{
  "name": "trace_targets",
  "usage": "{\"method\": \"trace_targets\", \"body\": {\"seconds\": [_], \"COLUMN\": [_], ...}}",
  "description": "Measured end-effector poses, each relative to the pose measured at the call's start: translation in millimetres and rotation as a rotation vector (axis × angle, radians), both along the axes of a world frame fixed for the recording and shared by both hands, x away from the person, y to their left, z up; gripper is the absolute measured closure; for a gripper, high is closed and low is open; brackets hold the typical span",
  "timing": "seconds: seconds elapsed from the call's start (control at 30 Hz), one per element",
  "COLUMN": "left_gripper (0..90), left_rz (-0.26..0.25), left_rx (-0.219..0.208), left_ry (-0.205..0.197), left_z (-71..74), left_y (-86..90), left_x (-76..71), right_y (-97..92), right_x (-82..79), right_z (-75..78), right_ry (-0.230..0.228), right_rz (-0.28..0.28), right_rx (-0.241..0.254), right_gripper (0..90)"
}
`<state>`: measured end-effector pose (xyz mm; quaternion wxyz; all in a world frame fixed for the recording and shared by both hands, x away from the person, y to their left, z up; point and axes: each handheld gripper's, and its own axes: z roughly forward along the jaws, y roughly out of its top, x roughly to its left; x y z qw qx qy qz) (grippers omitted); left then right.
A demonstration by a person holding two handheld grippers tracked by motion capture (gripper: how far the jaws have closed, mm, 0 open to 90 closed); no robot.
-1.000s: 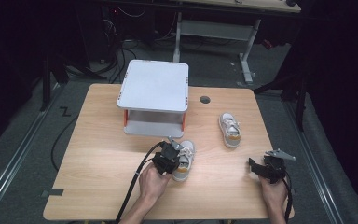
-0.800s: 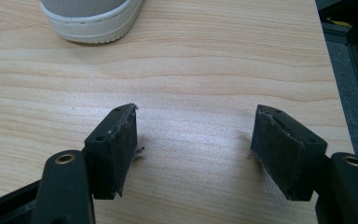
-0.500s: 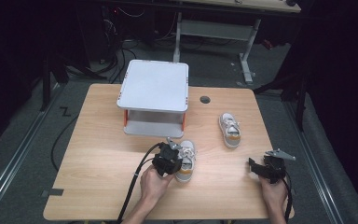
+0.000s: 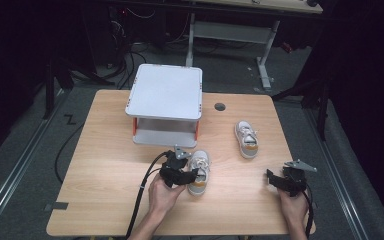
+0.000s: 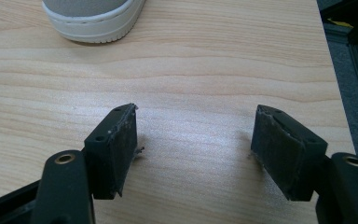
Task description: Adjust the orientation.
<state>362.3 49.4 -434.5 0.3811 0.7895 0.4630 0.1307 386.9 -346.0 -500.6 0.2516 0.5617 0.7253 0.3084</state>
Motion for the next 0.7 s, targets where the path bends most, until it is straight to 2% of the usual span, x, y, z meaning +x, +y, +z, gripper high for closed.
{"method": "trace_targets", "body": {"seconds": [0.1,0.2,0.37,0.53,0.7], "left_gripper": [45.6,44.9,43.5,43.1,42.6], "left_rz": [0.008,0.014,0.043,0.076,0.109], "left_rx": [-0.017,-0.017,-0.048,-0.085,-0.101], "left_ry": [-0.016,-0.032,-0.053,-0.059,-0.073], "left_z": [1.9,4.1,9.5,12.9,16.1], "left_y": [5.9,13.9,31.4,49.1,66.0], "left_x": [0.0,-1.9,-4.9,-5.6,-8.1], "right_y": [0.0,0.0,0.1,0.1,0.1], "right_x": [0.0,0.0,0.0,0.0,0.0], "right_z": [0.0,0.0,0.0,0.0,0.0], "right_ry": [0.0,0.0,0.0,0.0,0.0], "right_rz": [0.002,0.002,0.003,0.003,0.003], "right_rx": [-0.001,-0.001,0.0,-0.001,-0.001], "right_gripper": [31.2,31.2,31.3,31.2,31.2]}}
